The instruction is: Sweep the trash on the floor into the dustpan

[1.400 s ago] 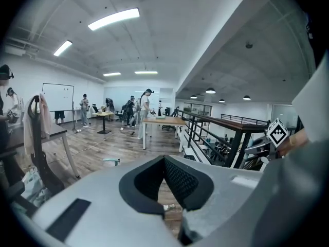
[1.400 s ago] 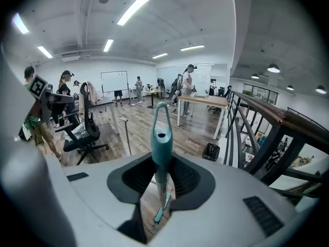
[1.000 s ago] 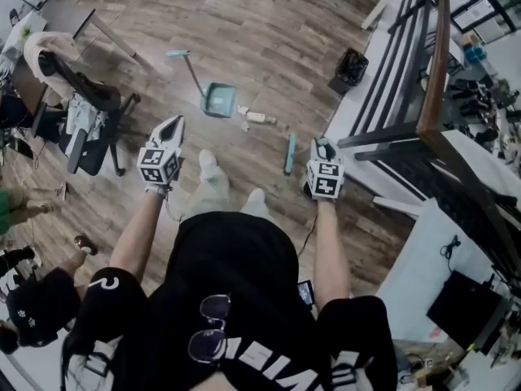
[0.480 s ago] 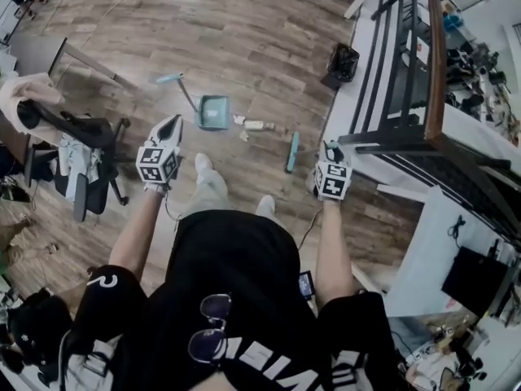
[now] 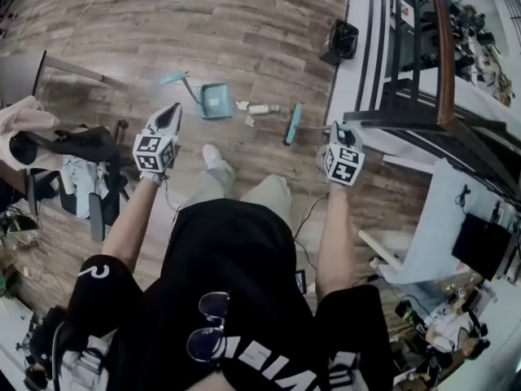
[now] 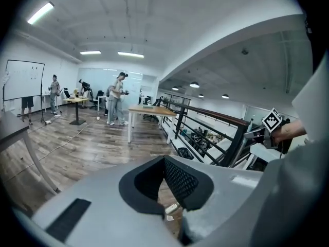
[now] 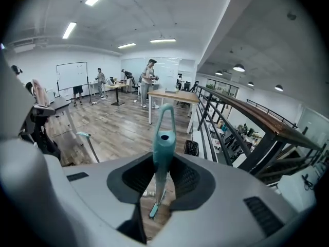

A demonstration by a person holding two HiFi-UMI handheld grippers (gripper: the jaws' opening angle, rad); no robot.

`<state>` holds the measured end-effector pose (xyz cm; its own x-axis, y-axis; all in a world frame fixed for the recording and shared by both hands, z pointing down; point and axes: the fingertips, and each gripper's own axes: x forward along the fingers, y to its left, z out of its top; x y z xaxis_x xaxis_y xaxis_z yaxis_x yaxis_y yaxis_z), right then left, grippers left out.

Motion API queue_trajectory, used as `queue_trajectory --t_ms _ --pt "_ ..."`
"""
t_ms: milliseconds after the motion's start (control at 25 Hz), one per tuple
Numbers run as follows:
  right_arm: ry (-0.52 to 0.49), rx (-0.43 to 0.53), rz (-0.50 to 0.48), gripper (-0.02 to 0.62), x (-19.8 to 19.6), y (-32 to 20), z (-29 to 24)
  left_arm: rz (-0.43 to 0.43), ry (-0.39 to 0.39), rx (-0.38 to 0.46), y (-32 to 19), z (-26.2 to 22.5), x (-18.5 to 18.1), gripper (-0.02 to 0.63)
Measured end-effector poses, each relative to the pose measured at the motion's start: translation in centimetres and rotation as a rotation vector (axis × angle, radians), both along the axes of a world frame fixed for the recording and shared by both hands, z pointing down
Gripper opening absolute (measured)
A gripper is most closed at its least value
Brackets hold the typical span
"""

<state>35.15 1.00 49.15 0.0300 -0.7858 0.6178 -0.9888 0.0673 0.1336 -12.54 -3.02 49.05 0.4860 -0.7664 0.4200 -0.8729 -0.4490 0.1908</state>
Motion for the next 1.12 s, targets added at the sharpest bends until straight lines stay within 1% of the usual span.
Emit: queue_trajectory --t_ms 160,320,480,840,1120 --pt "0.007 0.015 0.021 0.087 -1.7 -1.2 -0.1 0.035 -0.012 -0.02 -1.3 1.6 -1.5 -0.002" --pt "0.011 -0.013 0.024 0.087 -2.7 -1.4 1.0 0.041 -0.021 -0.041 -2.3 2.7 -2.0 -0.002" --pt "0.006 -0.051 0.015 0.086 -3.6 -1.7 3.3 0.043 -0.043 -0.047 -3.6 3.8 -2.3 -0.002" --pt "0.027 -0.105 0.004 0.087 -3.4 -3.9 8.2 0.039 -0.099 -0.084 -7.0 7.3 -1.6 -0.002" --pt "0.054 -0.128 0.04 0.087 -3.2 -4.6 11.9 0.033 -0.13 -0.123 -9.5 11.1 -3.2 -0.002"
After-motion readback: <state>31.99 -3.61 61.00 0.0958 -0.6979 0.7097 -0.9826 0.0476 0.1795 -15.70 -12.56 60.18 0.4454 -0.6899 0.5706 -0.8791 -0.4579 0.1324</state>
